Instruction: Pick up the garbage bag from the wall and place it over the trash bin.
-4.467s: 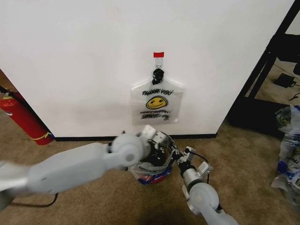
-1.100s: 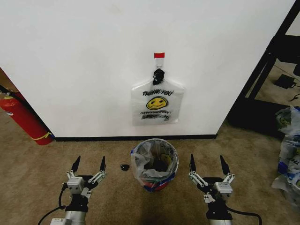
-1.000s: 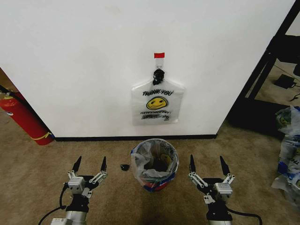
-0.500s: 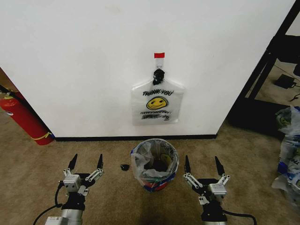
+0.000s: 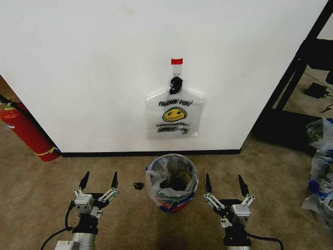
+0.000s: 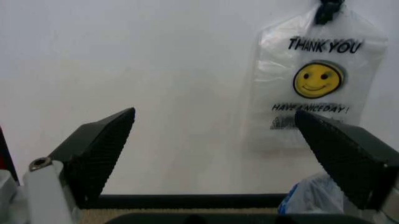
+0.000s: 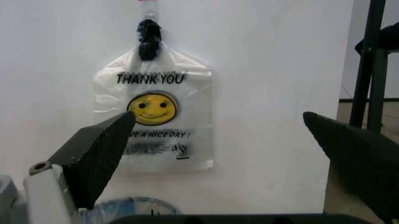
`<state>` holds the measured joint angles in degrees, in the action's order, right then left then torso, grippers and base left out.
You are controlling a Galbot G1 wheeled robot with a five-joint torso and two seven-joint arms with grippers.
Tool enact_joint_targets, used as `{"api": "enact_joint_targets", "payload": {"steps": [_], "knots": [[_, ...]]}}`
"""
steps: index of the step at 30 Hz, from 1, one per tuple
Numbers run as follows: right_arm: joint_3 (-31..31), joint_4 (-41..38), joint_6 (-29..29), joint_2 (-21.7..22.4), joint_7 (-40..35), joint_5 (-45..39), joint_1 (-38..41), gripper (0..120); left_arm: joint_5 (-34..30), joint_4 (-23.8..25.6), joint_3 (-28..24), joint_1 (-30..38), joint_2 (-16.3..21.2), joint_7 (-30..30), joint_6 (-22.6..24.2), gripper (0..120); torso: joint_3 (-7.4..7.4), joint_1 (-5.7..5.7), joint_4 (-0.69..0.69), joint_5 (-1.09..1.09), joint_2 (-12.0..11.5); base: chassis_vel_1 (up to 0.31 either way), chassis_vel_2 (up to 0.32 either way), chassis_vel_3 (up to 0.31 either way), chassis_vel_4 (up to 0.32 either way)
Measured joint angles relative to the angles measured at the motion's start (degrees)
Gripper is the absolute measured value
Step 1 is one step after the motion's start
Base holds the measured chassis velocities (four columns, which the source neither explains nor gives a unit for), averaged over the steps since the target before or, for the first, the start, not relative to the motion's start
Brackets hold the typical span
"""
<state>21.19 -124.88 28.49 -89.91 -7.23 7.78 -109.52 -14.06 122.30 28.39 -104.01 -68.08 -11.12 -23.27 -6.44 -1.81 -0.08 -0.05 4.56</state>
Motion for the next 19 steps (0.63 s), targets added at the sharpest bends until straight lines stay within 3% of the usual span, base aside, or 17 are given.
{"api": "enact_joint_targets", "payload": {"steps": [19], "knots": [[-0.25, 0.42, -2.44, 0.41, -0.54, -1.93, 2.29, 100, -0.06, -0.22, 0.35, 0.19, -0.43, -0.3, 0.0, 100, 0.0, 0.0, 0.0, 0.0, 0.0, 0.0, 0.0, 0.0, 0.0]]}}
